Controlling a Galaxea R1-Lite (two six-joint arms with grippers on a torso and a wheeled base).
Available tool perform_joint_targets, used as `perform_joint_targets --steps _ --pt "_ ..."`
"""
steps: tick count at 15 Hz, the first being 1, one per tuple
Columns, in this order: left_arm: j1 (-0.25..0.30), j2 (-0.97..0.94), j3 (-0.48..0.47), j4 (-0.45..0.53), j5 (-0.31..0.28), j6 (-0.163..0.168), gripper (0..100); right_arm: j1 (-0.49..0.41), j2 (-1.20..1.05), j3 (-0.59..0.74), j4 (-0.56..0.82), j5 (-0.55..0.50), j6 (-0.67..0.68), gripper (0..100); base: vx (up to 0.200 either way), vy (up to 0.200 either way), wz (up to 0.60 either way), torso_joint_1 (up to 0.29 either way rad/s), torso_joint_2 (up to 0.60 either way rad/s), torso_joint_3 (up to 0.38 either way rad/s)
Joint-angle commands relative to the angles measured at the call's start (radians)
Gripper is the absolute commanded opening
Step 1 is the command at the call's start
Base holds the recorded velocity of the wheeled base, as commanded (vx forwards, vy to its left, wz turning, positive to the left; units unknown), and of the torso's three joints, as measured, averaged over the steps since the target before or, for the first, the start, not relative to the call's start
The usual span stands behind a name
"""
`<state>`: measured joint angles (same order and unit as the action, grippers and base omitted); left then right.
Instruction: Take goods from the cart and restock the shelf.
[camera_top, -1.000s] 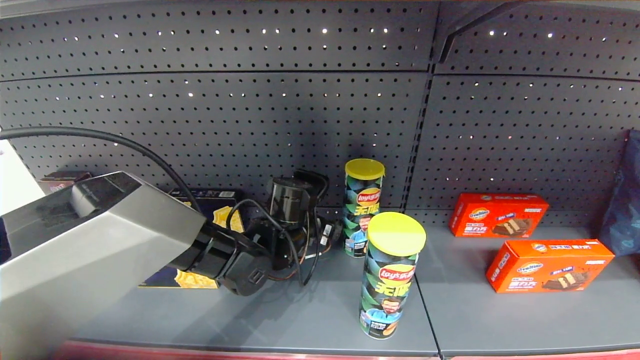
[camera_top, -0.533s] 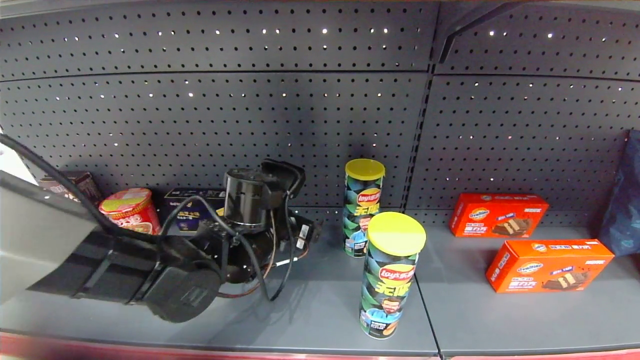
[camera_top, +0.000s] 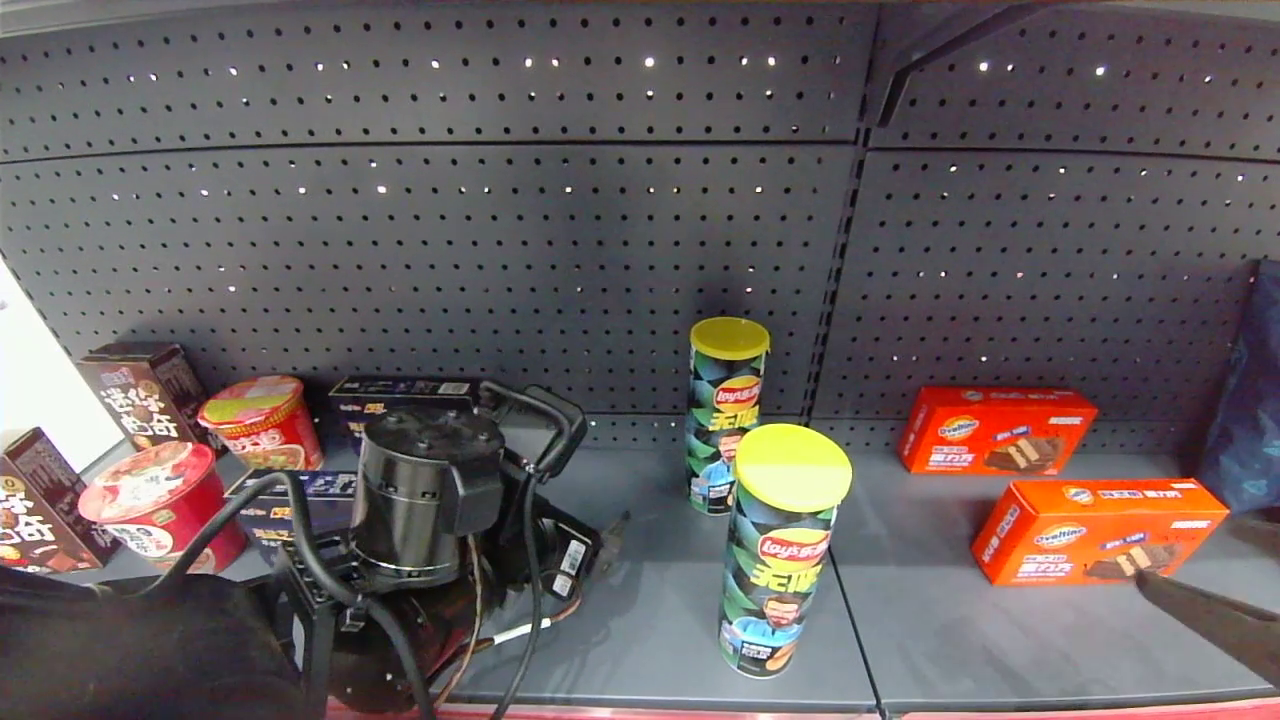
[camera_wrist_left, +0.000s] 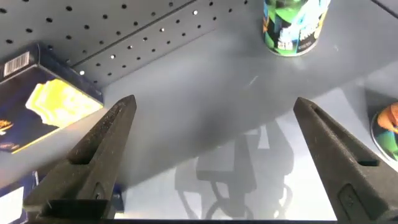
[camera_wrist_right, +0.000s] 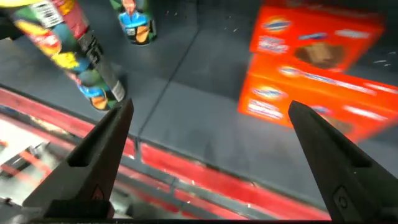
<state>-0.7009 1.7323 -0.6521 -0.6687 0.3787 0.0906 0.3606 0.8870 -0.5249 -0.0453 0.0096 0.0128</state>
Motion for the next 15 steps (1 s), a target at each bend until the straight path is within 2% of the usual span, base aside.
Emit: perform_joint_targets --steps 1,3,5,7,10,15 --pt "-0.003 -0.011 0.017 0.0 0.002 0.0 100 0.123 0.224 0.003 -0.071 -0.066 0.041 100 0.0 0.0 0.0 0.0 0.0 0.0" --pt "-0.005 -0.007 0.026 0.0 0.002 0.0 100 0.161 0.322 -0.02 -0.093 -0.132 0.056 100 0.0 0.0 0.0 0.0 0.0 0.0" --pt "-0.005 -0.005 0.028 0.0 0.002 0.0 100 0.245 0.392 -0.037 -0.11 -0.165 0.088 100 0.0 0.0 0.0 0.0 0.0 0.0" --pt "0.0 -0.005 0.028 0.0 0.003 0.0 100 0.287 0.443 -0.05 -0.11 -0.189 0.099 100 0.0 0.0 0.0 0.0 0.0 0.0" --pt "0.009 0.009 0.025 0.0 0.003 0.0 100 0.288 0.547 -0.119 -0.11 -0.191 0.099 100 0.0 0.0 0.0 0.0 0.0 0.0" --pt "0.015 0.029 0.008 -0.002 0.002 0.0 100 0.284 0.619 -0.145 -0.11 -0.191 0.098 100 0.0 0.0 0.0 0.0 0.0 0.0"
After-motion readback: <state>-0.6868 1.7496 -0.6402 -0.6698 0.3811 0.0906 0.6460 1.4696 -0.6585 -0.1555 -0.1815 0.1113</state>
